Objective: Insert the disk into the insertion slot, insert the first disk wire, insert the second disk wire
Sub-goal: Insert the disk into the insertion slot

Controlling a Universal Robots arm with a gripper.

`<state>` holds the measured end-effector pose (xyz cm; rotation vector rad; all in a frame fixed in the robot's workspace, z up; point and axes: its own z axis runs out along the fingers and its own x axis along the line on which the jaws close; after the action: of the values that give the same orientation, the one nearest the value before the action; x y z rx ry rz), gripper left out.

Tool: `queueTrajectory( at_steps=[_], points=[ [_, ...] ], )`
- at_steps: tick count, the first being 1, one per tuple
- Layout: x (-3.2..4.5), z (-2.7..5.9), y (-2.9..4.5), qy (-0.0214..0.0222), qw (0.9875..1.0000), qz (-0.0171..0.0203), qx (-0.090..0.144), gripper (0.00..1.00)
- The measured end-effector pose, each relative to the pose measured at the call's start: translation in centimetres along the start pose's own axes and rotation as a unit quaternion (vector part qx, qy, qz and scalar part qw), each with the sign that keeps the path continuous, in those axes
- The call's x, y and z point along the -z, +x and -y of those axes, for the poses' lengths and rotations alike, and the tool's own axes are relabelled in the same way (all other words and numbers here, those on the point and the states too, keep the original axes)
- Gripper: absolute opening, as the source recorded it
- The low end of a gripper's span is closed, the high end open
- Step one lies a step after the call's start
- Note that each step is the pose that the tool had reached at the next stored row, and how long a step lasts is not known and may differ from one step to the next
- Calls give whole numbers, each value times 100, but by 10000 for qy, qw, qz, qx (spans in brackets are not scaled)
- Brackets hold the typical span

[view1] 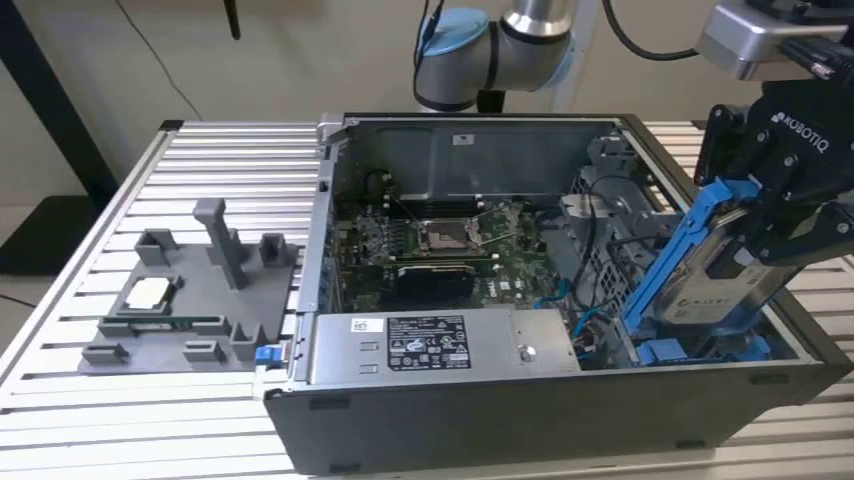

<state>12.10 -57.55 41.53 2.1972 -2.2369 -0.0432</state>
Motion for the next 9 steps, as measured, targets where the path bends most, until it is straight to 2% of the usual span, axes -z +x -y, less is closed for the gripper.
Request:
queueTrajectory(
  at_steps=[9],
  points=[
    [-155, 32, 1, 2, 10000, 2, 2, 32]
  ],
)
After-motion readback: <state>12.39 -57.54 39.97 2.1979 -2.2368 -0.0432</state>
